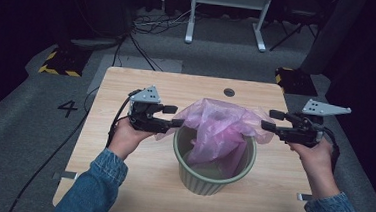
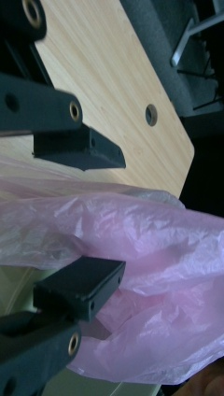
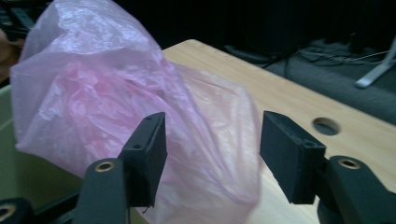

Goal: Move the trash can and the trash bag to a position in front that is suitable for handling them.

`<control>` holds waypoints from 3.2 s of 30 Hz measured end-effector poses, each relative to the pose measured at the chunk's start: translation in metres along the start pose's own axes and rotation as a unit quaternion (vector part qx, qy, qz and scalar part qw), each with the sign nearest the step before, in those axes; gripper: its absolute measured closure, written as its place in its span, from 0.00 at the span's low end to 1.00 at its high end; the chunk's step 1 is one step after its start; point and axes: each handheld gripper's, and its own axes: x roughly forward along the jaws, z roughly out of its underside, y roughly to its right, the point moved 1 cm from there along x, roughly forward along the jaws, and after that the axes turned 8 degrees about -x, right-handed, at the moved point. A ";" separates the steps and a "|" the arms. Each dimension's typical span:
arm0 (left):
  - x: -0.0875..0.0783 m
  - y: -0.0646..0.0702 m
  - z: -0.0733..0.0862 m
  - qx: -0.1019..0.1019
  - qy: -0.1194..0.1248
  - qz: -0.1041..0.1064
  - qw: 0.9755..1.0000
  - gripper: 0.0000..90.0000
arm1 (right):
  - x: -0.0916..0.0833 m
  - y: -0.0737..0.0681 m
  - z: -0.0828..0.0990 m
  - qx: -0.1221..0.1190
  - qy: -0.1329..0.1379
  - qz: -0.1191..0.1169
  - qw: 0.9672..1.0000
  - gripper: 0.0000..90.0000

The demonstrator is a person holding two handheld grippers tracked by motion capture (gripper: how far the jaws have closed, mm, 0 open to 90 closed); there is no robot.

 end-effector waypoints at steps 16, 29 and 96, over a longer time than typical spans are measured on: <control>-0.019 0.007 0.001 0.033 0.024 -0.039 0.998 0.91 | -0.007 -0.022 -0.006 -0.074 -0.037 0.028 0.996 1.00; -0.018 0.006 0.004 0.028 0.040 -0.043 0.998 0.52 | -0.020 -0.025 -0.004 -0.086 -0.029 0.035 0.995 1.00; -0.026 0.068 0.100 0.146 -0.051 0.098 0.983 1.00 | -0.021 -0.113 0.080 -0.147 -0.073 -0.148 0.975 1.00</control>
